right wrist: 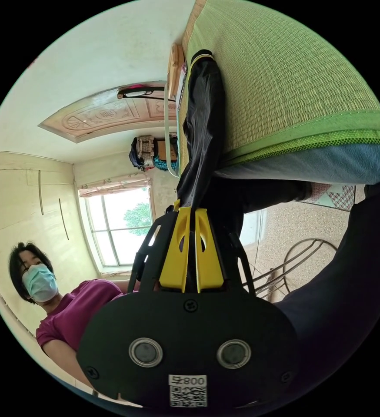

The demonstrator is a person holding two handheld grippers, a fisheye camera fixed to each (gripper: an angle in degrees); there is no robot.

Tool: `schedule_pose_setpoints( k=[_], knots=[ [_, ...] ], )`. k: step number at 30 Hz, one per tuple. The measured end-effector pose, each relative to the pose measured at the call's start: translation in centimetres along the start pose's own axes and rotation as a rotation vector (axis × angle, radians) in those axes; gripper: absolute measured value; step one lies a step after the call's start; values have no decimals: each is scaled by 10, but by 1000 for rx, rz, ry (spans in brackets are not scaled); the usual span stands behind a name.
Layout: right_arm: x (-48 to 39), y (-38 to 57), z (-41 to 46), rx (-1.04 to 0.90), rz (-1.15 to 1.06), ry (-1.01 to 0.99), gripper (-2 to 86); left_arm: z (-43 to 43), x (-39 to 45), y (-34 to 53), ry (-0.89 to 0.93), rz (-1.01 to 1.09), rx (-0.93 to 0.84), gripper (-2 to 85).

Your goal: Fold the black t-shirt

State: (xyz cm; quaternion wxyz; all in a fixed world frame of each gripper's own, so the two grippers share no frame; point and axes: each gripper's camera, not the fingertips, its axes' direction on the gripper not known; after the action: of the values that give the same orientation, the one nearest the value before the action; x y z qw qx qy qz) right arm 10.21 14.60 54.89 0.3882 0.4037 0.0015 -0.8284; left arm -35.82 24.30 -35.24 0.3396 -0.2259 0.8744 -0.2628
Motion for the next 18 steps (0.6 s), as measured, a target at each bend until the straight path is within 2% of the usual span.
schedule_pose_setpoints(
  k=[5, 18],
  knots=[
    [4, -2, -3, 2, -3, 5, 13, 17, 11, -11, -71, 13, -27, 58],
    [24, 7, -23, 18, 5, 7, 13, 69, 23, -30, 8, -4, -34, 47]
  ],
)
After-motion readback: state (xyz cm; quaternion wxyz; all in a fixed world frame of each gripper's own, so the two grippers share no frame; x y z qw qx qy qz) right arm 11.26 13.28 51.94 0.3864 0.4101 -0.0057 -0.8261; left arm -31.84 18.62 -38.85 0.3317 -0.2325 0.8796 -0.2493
